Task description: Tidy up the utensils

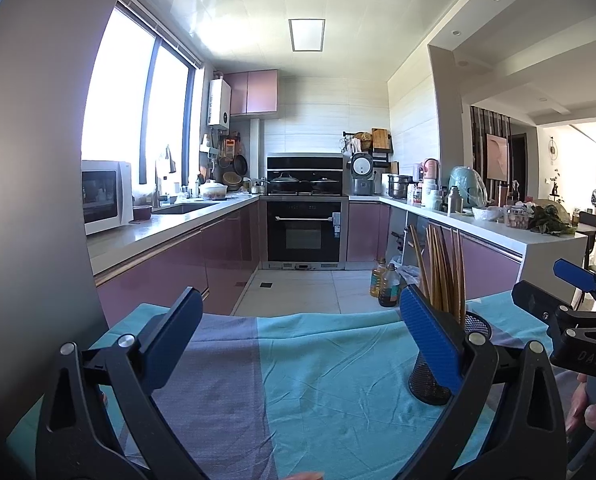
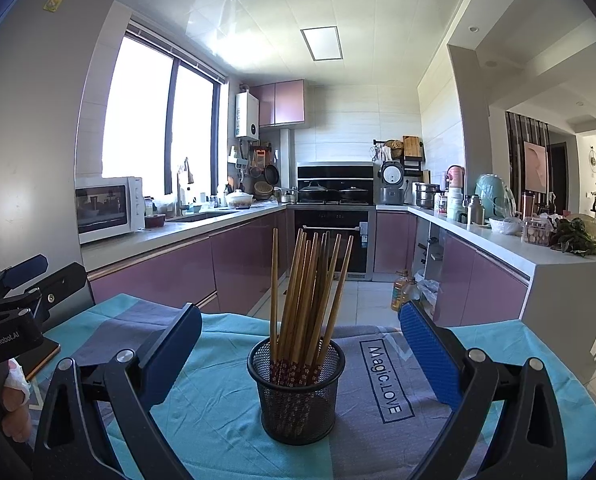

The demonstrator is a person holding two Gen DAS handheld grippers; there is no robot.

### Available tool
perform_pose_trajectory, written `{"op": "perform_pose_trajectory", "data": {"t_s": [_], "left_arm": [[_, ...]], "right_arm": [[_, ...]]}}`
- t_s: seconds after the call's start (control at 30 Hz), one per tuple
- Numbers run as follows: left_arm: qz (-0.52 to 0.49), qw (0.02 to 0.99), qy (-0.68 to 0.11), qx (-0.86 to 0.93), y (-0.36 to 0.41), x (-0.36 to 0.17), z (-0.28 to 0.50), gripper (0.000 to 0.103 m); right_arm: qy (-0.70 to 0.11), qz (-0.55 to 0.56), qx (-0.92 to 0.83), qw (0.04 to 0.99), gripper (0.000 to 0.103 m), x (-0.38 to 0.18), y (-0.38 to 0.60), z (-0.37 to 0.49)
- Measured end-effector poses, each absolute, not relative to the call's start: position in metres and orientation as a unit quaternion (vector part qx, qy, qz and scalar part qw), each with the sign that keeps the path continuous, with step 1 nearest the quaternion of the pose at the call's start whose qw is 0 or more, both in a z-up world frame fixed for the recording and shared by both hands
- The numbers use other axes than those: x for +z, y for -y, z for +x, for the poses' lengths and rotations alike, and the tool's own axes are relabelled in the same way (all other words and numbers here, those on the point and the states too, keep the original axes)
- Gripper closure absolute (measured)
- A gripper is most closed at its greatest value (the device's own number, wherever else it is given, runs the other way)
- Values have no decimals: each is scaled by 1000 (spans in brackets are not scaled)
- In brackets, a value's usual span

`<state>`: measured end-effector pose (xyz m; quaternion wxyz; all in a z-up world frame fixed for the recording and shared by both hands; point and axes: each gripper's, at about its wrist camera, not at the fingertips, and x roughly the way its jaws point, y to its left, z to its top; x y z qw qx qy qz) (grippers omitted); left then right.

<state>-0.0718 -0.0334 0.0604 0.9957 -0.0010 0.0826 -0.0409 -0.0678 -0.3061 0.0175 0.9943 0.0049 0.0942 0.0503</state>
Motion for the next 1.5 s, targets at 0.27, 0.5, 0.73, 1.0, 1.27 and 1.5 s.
{"op": "perform_pose_trajectory", "data": {"t_s": [0.27, 0.5, 0.73, 1.0, 1.27, 1.5], "left_arm": [[0, 996, -84, -39, 35, 61, -70, 6], [1, 996, -80, -37, 35, 61, -71, 6], [1, 996, -77, -35, 36, 61, -72, 6], [5, 997, -72, -32, 36, 61, -72, 6], [4, 997, -71, -32, 36, 62, -73, 6], [5, 997, -72, -31, 37, 62, -73, 6]], "right_arm": [[-95, 4, 51, 994, 7, 19, 306, -68], [-93, 4, 51, 994, 7, 20, 305, -67], [-94, 4, 52, 994, 7, 20, 305, -66], [-94, 4, 51, 994, 7, 20, 304, -65], [-94, 6, 50, 994, 7, 20, 306, -65], [-93, 5, 50, 994, 7, 19, 305, -66]]}}
